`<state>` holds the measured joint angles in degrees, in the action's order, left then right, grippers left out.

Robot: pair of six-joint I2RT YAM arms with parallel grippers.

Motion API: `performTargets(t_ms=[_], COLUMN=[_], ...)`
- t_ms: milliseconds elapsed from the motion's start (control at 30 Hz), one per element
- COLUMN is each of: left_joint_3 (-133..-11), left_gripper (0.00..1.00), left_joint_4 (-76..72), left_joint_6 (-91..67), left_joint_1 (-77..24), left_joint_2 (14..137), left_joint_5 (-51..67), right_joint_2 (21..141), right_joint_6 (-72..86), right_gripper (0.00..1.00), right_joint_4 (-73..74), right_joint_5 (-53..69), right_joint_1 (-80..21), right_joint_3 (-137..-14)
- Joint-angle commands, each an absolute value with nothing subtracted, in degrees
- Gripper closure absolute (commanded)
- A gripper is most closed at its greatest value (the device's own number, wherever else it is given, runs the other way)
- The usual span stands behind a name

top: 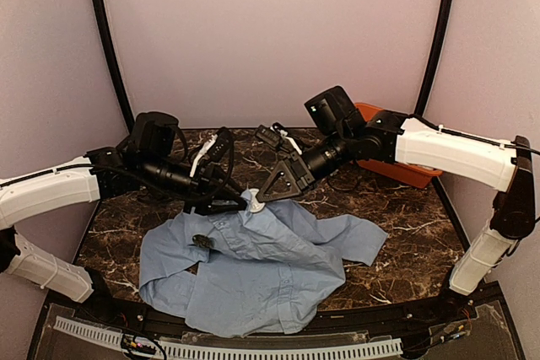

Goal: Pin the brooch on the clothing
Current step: Pin the brooch to the flattened clothing.

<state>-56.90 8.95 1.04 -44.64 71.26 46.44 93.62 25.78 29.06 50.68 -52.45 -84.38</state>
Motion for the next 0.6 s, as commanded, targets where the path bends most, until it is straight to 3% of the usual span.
performTargets(t_ms=[0, 567], left_joint_3=[-56.7, -56.6], left_gripper=[0.64, 0.65], left_joint_4=[7.7, 7.1], left_joint_6=[0.7, 0.3], left_joint_1=[-44.9, -44.9], left_joint_2=[69.7, 71.0], left_joint_5=[46.8, 47.4], right_joint_2=[93.9, 94.5], right_joint_6=[24.6, 23.9], right_gripper=[1.0, 1.0], right_joint_4=[28.6, 30.1], right_joint_5=[50.4, 49.0], right_joint_1=[-52.2, -53.0], right_joint_3=[-85.8, -86.8])
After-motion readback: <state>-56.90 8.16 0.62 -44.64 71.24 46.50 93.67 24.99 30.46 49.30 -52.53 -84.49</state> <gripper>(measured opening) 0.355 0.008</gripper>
